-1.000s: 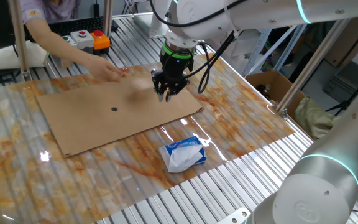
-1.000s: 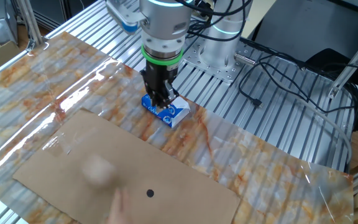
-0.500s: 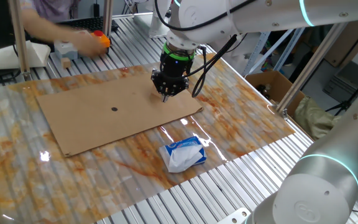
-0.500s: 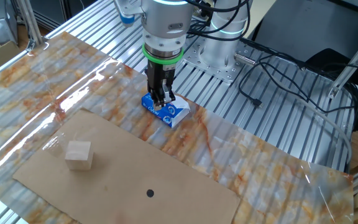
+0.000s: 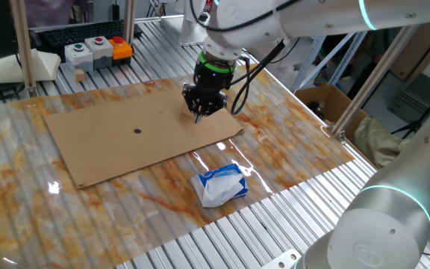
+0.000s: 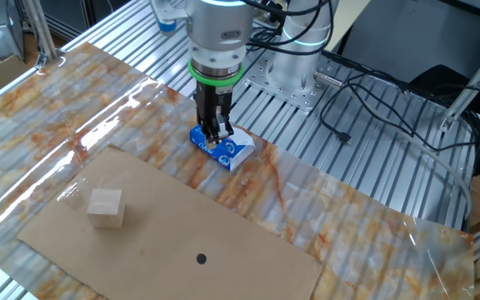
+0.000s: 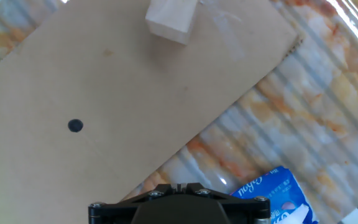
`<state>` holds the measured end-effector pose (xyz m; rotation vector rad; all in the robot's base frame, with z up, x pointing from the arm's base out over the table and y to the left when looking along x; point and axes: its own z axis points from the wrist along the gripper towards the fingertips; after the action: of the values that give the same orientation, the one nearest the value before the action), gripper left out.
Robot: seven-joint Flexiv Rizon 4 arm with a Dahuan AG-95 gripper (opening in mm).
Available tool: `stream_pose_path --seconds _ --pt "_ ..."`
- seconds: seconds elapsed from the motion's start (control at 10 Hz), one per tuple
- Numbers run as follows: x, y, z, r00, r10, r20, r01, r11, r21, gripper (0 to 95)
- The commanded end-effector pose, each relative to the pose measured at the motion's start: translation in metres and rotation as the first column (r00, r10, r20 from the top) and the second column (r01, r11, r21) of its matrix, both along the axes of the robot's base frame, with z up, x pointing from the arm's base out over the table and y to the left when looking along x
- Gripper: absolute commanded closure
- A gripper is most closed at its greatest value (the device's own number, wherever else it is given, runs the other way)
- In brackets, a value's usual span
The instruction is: Hold a small block with the gripper and sweep it from left to right on the table
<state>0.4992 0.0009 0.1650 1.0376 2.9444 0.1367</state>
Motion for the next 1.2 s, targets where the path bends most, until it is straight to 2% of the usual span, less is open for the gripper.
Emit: stream_pose_path --seconds 0.1,0.3,0.4,0.5,0.6,0.7,0.8,1.0,1.2 --pt "0.0009 0.0020 -0.0034 0.998 -0.060 -0.008 0.060 0.997 0.047 95.0" --pt "0.0013 0.0025 -0.0051 0.992 -0.127 -0.014 0.127 0.990 0.057 95.0" --pt "0.0017 0.0033 -0.0068 0.993 -0.113 -0.013 0.114 0.992 0.060 95.0" --pt "0.0007 0.0042 -0.0070 0.979 -0.204 -0.013 0.204 0.978 0.047 95.0" --pt "-0.0010 0.0052 -0.0072 0.978 -0.211 -0.009 0.211 0.976 0.051 95.0" --pt "-0.0014 0.0057 -0.0071 0.990 -0.141 -0.001 0.141 0.989 0.044 95.0" --pt "-0.0013 0.0057 -0.0071 0.995 -0.099 0.003 0.098 0.994 0.042 95.0" --pt "-0.0011 0.0053 -0.0072 0.999 -0.041 0.009 0.041 0.999 0.023 95.0" --pt "0.0030 -0.0013 -0.0125 0.999 0.030 0.010 -0.030 1.000 0.002 95.0"
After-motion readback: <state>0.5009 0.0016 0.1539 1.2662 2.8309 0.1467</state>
